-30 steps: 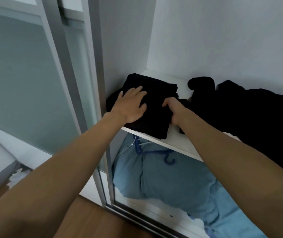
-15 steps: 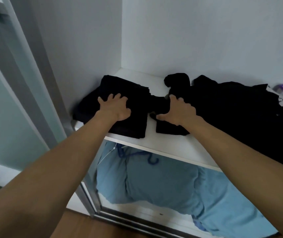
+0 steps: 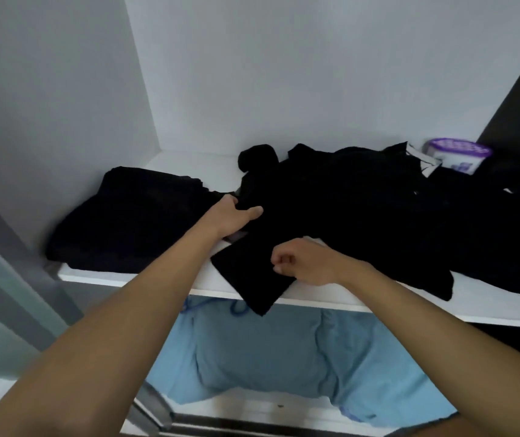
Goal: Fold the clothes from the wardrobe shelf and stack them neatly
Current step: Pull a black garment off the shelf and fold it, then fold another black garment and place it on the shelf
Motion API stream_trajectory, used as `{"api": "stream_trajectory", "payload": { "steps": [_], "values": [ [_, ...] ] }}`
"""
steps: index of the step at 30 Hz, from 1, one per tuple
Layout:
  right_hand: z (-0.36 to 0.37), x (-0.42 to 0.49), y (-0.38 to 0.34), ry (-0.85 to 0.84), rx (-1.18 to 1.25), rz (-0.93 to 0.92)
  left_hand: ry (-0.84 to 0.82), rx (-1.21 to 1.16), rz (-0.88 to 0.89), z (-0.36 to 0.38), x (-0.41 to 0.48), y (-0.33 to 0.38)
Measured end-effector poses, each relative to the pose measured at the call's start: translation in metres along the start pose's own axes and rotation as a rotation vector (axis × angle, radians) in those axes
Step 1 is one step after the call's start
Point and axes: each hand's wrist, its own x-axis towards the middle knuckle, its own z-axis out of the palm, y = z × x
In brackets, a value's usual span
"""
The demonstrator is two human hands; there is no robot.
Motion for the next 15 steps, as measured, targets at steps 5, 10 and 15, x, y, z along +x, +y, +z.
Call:
{"api": "stream_trajectory", "payload": {
  "steps": [5,10,15],
  "values": [
    [-0.005,-0.053,0.015,-0.129,0.122,-0.08,-0.01,0.122,-0.049,0.053,0.012,0.026],
    [-0.009,-0.071,0.047,-0.069,0.202,-0.081,0.07,0.359,-0.043,0.08,0.013,0.042],
    [-0.001,-0.072,0.071,0.028,0.217,-0.107,0.316,0.362,-0.032,0.091,0.002,0.055]
  ]
}}
